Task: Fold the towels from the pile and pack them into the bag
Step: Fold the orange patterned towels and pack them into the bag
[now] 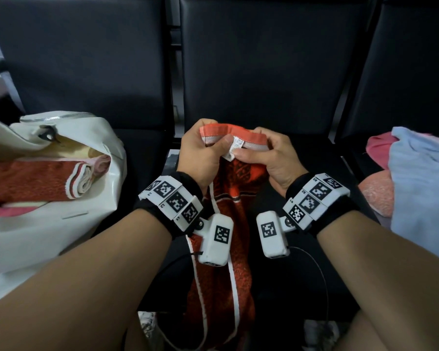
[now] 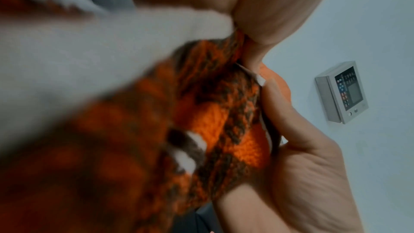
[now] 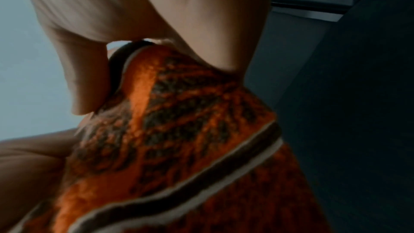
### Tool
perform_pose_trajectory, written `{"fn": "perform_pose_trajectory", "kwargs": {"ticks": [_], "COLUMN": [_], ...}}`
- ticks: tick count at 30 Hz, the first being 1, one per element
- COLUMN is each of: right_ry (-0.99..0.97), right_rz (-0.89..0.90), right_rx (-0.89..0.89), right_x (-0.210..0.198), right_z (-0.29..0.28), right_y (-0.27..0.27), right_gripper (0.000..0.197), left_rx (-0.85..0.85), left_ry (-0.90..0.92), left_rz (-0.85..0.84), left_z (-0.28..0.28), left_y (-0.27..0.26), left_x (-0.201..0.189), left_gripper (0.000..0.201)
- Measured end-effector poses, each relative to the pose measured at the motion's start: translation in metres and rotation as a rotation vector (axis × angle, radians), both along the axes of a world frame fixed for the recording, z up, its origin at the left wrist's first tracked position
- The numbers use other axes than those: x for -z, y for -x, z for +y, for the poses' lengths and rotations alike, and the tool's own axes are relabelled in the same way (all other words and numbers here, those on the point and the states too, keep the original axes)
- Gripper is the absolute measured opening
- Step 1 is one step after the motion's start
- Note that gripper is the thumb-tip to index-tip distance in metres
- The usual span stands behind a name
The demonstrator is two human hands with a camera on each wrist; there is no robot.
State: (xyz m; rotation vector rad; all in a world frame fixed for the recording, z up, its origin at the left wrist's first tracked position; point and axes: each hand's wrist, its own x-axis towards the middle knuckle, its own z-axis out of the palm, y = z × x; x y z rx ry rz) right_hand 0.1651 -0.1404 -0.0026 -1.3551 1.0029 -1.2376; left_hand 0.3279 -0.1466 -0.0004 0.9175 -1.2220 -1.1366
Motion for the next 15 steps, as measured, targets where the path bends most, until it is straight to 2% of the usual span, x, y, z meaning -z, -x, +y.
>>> {"fn": "perform_pose_trajectory", "kwargs": {"ticks": [2, 4, 5, 6, 10, 15], "right_ry": [-0.016, -0.044, -0.058, -0.072, -0.056, 0.042], "right_rz": [-0.003, -0.007, -0.01, -0.018, -0.035, 0.092], "right_rx": [0.004, 0.022, 0.043, 0.065, 0.163, 0.326], "right_x": [0.002, 0.002, 0.001, 0.0, -0.001, 0.005], "right_z": [0.0, -0.001, -0.002, -0.003, -0.007, -0.008], "right_y": [0.0, 0.0, 0.0, 0.001, 0.002, 0.002], "right_gripper": [0.028, 0.055, 0.061, 0.058, 0.019, 0.016], "left_rx": [-0.038, -0.1, -0.137, -0.175, -0.302, -0.348], "left_ry": [0.021, 0.022, 0.017, 0.011, 0.005, -0.004], "left_rz": [-0.018, -0.043, -0.055, -0.068, -0.139, -0.201], "left_z": [-0.001, -0.003, -0.004, -0.006, -0.013, -0.012], "left_y": [0.001, 0.0, -0.002, -0.003, -0.008, -0.008], "left_x": [0.0, 0.001, 0.001, 0.002, 0.004, 0.002], "left_gripper": [0.018, 0.019, 0.018, 0.017, 0.015, 0.018]}}
